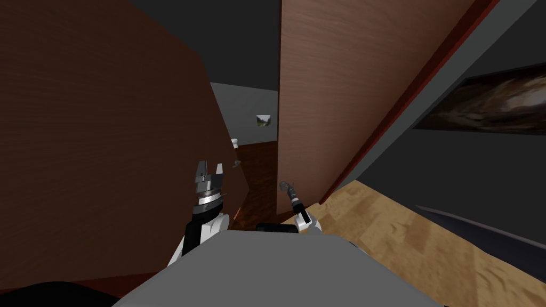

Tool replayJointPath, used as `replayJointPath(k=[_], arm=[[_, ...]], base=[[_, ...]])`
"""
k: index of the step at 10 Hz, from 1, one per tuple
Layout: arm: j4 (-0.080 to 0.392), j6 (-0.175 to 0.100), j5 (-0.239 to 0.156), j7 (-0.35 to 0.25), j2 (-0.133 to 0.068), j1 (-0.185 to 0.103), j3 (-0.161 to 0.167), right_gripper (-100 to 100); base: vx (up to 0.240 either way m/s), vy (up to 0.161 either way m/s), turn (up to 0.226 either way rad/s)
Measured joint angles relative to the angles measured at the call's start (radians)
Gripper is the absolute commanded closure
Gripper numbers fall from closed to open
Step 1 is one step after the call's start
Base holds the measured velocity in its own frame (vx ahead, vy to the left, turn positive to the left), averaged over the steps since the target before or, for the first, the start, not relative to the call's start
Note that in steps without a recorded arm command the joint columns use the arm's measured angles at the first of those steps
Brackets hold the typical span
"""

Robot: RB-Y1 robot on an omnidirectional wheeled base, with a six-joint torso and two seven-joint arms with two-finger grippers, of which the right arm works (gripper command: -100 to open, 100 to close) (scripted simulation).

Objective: Push the door open

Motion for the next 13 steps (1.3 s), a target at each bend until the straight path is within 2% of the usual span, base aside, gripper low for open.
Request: replayJointPath(k=[1,2,3,4,6,8,10,11,13], arm=[[0.020,-0.006,-0.003,0.001,0.000,-0.017,-0.008,100],[-0.014,0.010,-0.007,0.004,-0.008,0.001,-0.019,100],[-0.006,0.008,-0.010,0.011,-0.005,-0.003,-0.028,100],[0.016,-0.007,-0.012,0.014,-0.002,-0.013,-0.034,100],[0.006,0.000,-0.016,0.016,-0.008,-0.005,-0.046,100],[0.023,-0.007,-0.020,0.015,-0.011,-0.012,-0.055,100],[0.118,-0.055,-0.031,0.015,-0.005,-0.056,-0.083,100],[0.073,-0.035,-0.032,0.021,-0.012,-0.031,-0.089,100],[0.038,-0.014,-0.039,0.034,-0.012,-0.014,-0.112,100]], base=[[0.132,0.093,-0.062],[0.116,0.089,-0.056],[0.058,0.042,-0.003],[0.042,0.033,-0.010],[0.086,0.078,-0.047],[0.076,0.067,-0.025],[0.121,0.124,-0.060],[0.136,0.099,-0.064],[0.153,0.106,-0.061]])
